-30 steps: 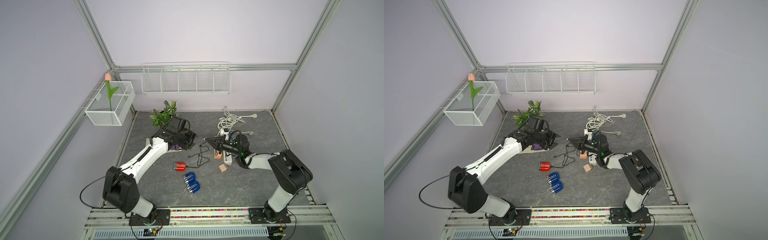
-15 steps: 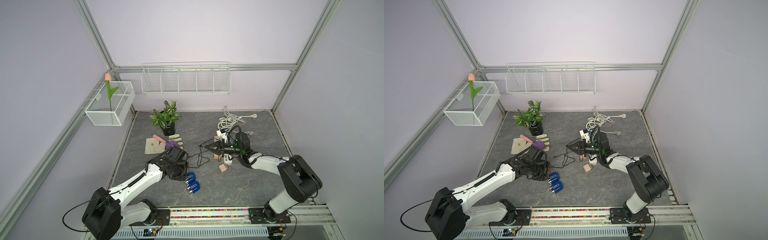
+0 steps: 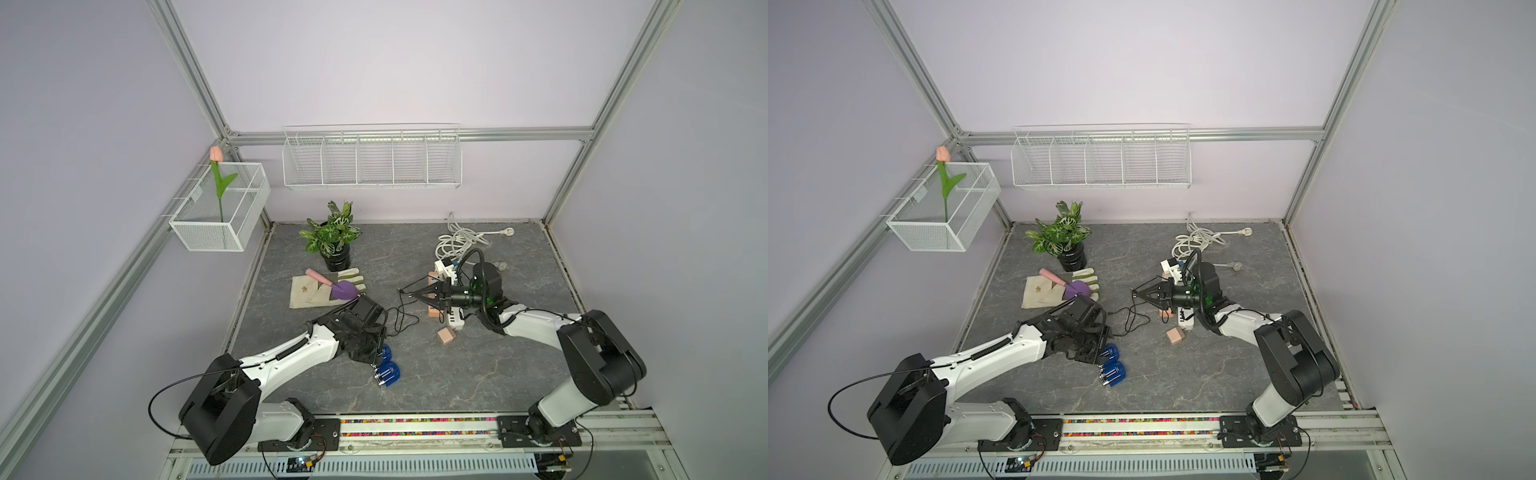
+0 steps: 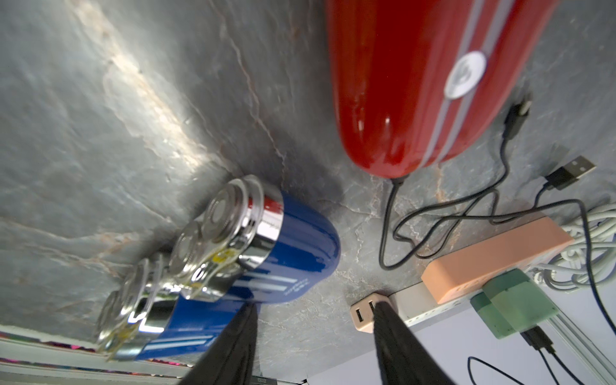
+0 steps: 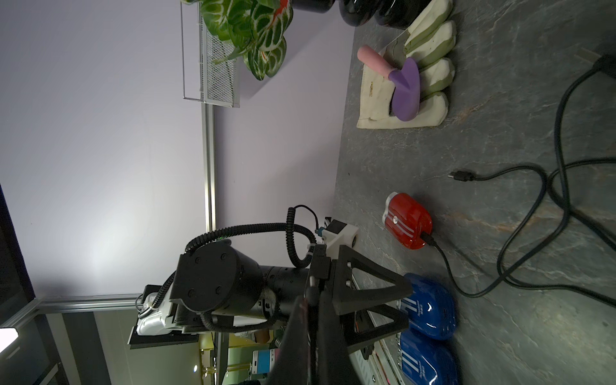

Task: Charge the electric shaver
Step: Pick up the electric shaver from the center of the board.

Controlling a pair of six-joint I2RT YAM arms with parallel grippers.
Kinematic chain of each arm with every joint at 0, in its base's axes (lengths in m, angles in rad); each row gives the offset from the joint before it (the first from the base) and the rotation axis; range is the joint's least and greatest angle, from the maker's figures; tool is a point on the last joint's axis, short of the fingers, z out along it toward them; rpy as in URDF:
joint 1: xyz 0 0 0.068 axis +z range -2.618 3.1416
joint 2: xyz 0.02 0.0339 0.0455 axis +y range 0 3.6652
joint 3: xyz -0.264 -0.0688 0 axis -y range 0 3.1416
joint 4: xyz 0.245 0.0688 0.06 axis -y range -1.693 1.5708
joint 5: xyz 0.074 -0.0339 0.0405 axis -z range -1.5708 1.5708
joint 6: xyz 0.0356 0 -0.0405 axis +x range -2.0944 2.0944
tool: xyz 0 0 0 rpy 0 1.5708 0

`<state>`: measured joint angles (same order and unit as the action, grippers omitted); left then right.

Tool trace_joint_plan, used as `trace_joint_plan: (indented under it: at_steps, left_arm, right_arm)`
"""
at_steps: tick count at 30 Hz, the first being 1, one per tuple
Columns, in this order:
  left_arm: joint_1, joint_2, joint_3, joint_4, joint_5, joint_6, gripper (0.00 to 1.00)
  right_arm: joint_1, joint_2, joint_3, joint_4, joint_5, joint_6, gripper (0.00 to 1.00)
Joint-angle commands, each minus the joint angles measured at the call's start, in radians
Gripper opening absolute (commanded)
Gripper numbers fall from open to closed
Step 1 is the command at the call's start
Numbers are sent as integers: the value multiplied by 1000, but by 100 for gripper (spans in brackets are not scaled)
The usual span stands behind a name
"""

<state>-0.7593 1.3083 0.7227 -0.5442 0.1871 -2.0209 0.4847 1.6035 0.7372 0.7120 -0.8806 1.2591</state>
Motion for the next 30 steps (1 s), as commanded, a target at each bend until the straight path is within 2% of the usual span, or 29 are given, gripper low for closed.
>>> trace_joint_plan:
  at_steps: [1, 12, 18, 30]
  left_arm:
    - [-9, 9, 2, -26, 10, -493, 58]
    - [-11, 58, -9, 18, 15, -533, 60]
    - [0, 71, -7, 0, -46, -538, 60]
    - [19, 183, 51, -69, -41, -472, 61]
  right_arm:
    - [-11, -21, 5, -2, -15, -7, 7]
    - [-17, -20, 1, -11, -6, -6, 7]
    - [-18, -20, 1, -13, 0, -3, 7]
    - [-19, -16, -7, -6, 3, 2, 7]
